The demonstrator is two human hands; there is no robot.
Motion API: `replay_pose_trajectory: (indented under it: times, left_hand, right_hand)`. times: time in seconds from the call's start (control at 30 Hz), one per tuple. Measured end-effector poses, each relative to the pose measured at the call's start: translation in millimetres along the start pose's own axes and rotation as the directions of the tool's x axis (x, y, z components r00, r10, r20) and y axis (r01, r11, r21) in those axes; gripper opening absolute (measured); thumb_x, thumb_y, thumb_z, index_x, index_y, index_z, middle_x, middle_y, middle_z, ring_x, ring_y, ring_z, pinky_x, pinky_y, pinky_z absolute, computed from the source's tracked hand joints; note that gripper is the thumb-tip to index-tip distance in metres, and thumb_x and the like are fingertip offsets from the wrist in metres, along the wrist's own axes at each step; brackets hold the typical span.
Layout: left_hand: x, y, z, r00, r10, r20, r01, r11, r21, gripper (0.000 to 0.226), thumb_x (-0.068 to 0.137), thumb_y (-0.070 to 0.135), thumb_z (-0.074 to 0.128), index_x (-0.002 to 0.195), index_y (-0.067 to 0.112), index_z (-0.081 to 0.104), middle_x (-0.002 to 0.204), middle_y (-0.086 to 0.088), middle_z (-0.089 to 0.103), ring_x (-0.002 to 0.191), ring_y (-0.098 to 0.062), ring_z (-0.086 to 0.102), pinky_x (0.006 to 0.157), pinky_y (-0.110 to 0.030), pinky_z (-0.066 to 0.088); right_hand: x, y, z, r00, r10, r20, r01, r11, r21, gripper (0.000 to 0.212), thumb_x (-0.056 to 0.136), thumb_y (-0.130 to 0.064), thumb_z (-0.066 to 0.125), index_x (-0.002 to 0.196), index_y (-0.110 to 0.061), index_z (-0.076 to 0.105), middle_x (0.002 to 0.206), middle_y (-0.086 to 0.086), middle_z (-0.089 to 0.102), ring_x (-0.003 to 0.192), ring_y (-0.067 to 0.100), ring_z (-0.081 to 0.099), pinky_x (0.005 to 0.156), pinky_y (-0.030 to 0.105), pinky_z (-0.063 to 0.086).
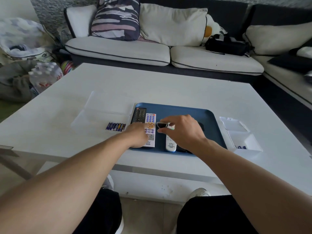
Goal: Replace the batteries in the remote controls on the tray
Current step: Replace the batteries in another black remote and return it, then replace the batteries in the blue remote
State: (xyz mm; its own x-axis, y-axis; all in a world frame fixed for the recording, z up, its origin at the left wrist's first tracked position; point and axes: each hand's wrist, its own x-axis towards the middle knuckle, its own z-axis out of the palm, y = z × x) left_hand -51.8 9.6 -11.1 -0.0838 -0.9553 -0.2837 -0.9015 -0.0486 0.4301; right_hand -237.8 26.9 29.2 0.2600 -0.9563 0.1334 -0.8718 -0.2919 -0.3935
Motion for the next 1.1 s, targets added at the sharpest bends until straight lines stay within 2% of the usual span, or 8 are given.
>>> replay_pose_trajectory:
  times: [0.13,0.27,0.37,0.43,0.77,0.87,1.0,1.1]
  left_hand:
    - [5.0,-2.2,5.7,0.994,-0.034,0.108,0.012,0.979,0.203,0.059,0.101,0.031,0.045,0.157,0.021,0.029,0.157,-0.009,0.033,0.147,-0.03,0.026,0.118,-0.04,0.022]
    - [3.7,0.9,7.8,0.987,-0.056,0.15,0.023,0.976,0.216,0.063,0.101,0.036,0.047,0.158,0.021,0.024,0.164,-0.009,0.017,0.152,-0.03,0.011,0.122,-0.042,0.015]
    - [2.4,1.7,6.8,0.988,-0.05,0.148,0.022,0.982,0.189,0.063,0.101,0.03,0.048,0.158,0.02,0.024,0.164,-0.007,0.016,0.152,-0.029,0.01,0.123,-0.042,0.017]
    - [1.5,1.5,6.8,0.988,-0.048,0.149,0.022,0.985,0.169,0.062,0.102,0.026,0.048,0.158,0.02,0.024,0.164,-0.006,0.016,0.151,-0.028,0.01,0.122,-0.042,0.017]
    - [0.8,0.7,5.4,0.984,-0.038,0.172,0.004,0.982,0.19,0.063,0.101,0.016,0.04,0.16,0.021,0.018,0.165,-0.006,0.012,0.152,-0.03,0.006,0.124,-0.043,0.014]
    - [2.2,0.2,6.5,0.985,-0.039,0.166,0.002,0.976,0.216,0.062,0.099,0.016,0.04,0.159,0.02,0.022,0.163,-0.006,0.016,0.151,-0.03,0.011,0.123,-0.044,0.018]
    - [6.2,-0.1,9.1,0.99,-0.057,0.129,0.027,0.974,0.224,0.062,0.099,0.024,0.043,0.158,0.02,0.024,0.161,-0.007,0.022,0.149,-0.031,0.016,0.121,-0.045,0.022]
    - [6.7,2.2,10.7,0.995,-0.009,0.099,-0.013,0.976,0.218,0.068,0.097,0.033,0.045,0.159,0.024,0.018,0.163,-0.006,0.019,0.15,-0.032,0.012,0.122,-0.048,0.018]
  right_hand:
    - [0.0,0.6,16.5,0.993,-0.062,0.096,0.07,0.994,-0.079,0.028,0.089,-0.036,0.066,0.111,-0.023,0.056,0.106,-0.005,0.07,0.079,0.02,0.061,0.064,0.031,0.045]
    - [-3.6,2.7,25.1,0.979,-0.109,0.173,0.136,0.979,-0.154,0.038,0.084,-0.035,0.07,0.116,-0.026,0.053,0.121,-0.005,0.062,0.105,0.02,0.058,0.079,0.03,0.046]
    - [-5.2,2.9,29.4,0.973,-0.127,0.193,0.168,0.962,-0.216,0.044,0.084,-0.042,0.072,0.123,-0.029,0.055,0.128,-0.005,0.061,0.116,0.019,0.054,0.093,0.03,0.039]
    - [-5.1,3.0,32.9,0.972,-0.137,0.193,0.179,0.958,-0.225,0.044,0.085,-0.043,0.072,0.123,-0.03,0.056,0.127,-0.005,0.06,0.116,0.019,0.054,0.096,0.03,0.038]
    - [-0.3,4.8,38.6,0.969,-0.138,0.205,0.182,0.959,-0.216,0.037,0.084,-0.041,0.072,0.118,-0.031,0.06,0.122,-0.003,0.064,0.11,0.021,0.058,0.089,0.03,0.043]
    - [2.1,5.6,33.9,0.966,-0.115,0.23,0.166,0.962,-0.216,0.03,0.085,-0.044,0.072,0.113,-0.034,0.065,0.114,-0.002,0.068,0.106,0.02,0.06,0.083,0.028,0.039]
    - [13.9,9.5,24.6,0.954,-0.041,0.296,0.05,0.999,-0.022,0.02,0.091,-0.041,0.068,0.107,-0.031,0.07,0.111,-0.012,0.071,0.1,0.01,0.063,0.086,0.028,0.048]
    - [28.5,23.9,17.5,0.971,-0.002,0.238,0.0,1.0,0.009,0.018,0.098,-0.03,0.059,0.111,-0.028,0.072,0.117,-0.013,0.07,0.102,0.007,0.063,0.09,0.029,0.05]
